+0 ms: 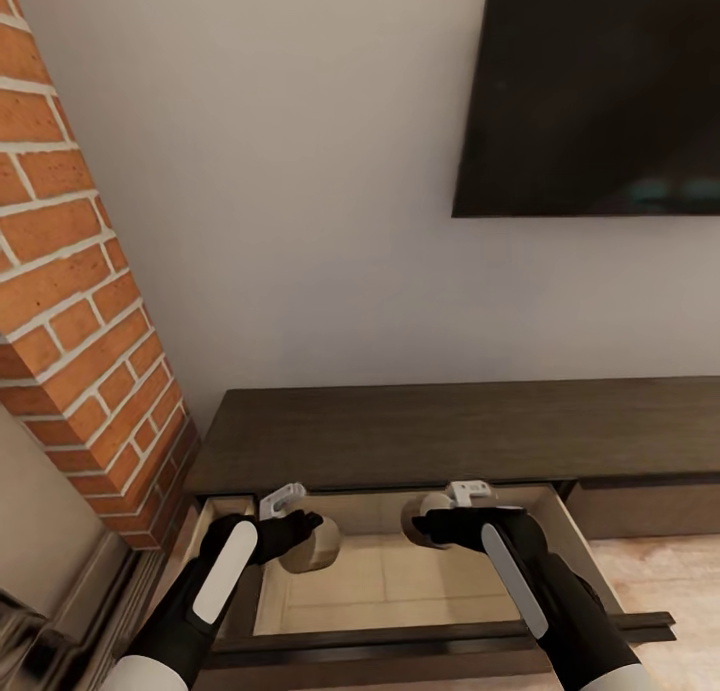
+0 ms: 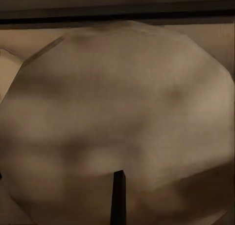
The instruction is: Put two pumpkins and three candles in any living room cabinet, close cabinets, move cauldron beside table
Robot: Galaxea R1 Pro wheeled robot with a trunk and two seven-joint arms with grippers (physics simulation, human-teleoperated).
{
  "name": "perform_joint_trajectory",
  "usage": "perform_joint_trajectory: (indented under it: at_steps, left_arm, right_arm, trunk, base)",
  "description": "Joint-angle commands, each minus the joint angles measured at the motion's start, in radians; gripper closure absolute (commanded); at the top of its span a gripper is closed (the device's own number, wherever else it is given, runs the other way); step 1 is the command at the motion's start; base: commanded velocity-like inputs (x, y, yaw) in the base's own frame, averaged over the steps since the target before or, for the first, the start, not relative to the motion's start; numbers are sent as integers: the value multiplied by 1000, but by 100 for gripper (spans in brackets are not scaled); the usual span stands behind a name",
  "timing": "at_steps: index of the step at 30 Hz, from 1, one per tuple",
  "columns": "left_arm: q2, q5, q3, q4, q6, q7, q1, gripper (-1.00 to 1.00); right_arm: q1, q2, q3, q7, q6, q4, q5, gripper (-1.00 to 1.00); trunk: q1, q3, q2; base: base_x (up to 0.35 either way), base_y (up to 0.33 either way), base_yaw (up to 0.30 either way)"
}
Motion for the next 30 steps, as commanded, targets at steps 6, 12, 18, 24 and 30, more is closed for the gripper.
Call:
perform_joint_trajectory:
  at_steps: [6,12,18,24,30]
  left_arm:
    - [-3,11,-1,53,2,11,-17,100]
    - [-29,11,-2,186,2,11,-82,100]
    - [-40,12,-2,243,2,10,-114,100]
    - [-43,12,-3,262,2,10,-129,100]
    - [-44,12,-3,324,-11,0,-140,100]
  right_arm:
    - [-6,13,2,-4,10,42,-5,100]
    - [-18,26,2,-4,11,94,-5,100]
    - [-65,35,1,-4,11,199,-6,100]
    - [-87,41,0,-4,10,253,-6,100]
    - [-171,73,-1,-2,0,449,-5,100]
  trunk:
    - [0,-1,0]
    - [0,-1,0]
    - [0,-1,0]
    - [0,-1,0]
    - [0,-3,0]
  base:
    - [126,51,0]
    - [17,7,0]
    - [3,1,0]
    - [0,0,0]
    - [0,0,0]
